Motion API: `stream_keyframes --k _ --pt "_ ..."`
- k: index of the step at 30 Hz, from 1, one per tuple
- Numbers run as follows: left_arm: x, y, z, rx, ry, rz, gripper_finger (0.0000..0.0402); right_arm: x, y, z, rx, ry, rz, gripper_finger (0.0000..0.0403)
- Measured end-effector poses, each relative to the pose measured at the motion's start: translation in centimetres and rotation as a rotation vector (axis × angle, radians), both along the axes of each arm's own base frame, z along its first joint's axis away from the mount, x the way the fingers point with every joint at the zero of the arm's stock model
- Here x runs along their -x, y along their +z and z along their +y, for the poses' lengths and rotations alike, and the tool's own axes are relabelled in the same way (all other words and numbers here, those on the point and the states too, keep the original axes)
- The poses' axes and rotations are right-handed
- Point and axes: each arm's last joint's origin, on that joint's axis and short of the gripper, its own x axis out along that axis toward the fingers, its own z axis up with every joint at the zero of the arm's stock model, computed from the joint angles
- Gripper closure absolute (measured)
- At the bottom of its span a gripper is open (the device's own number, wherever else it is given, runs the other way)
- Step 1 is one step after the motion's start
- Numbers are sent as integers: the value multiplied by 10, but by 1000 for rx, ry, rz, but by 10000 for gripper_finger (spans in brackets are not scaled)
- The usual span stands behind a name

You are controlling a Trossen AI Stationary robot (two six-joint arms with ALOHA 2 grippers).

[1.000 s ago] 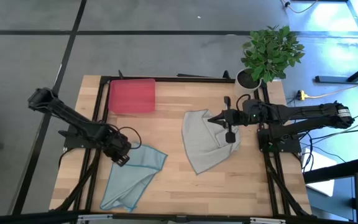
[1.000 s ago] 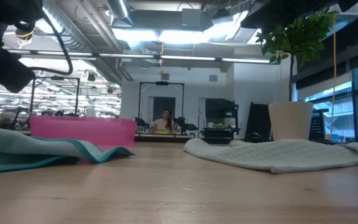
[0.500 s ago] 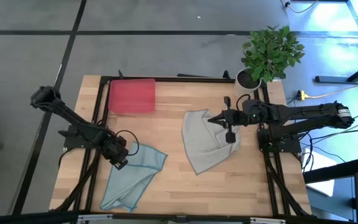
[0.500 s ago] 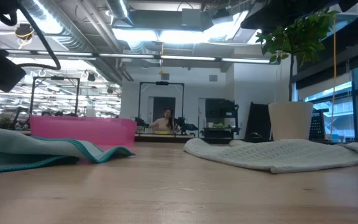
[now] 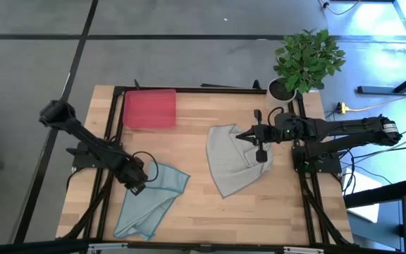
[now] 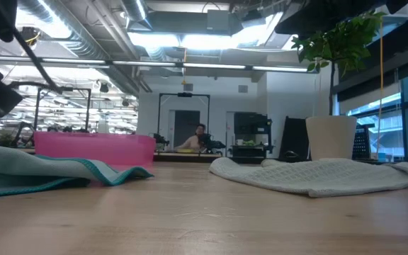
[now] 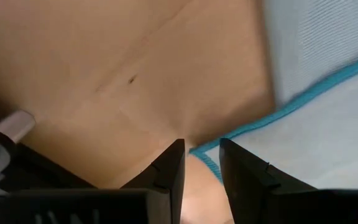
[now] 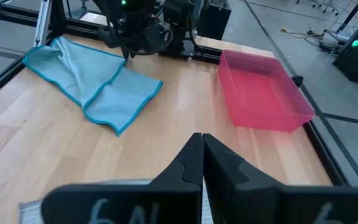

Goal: Roll microfiber towels into tight, uniform cylinder then place into a basket
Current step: Fold the blue towel

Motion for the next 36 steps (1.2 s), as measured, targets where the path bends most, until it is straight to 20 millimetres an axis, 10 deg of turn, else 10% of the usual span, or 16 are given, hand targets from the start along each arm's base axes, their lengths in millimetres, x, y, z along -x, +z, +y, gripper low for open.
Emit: stream_keyframes --k 15,28,36 --pt "-7 -6 -5 28 30 -7 314 0 0 0 3 1 0 395" --pt "-9 -5 -6 40 7 -31 397 0 0 0 2 1 0 395" --pt "-26 21 -14 -10 -81 -155 401 0 -1 0 1 1 7 395"
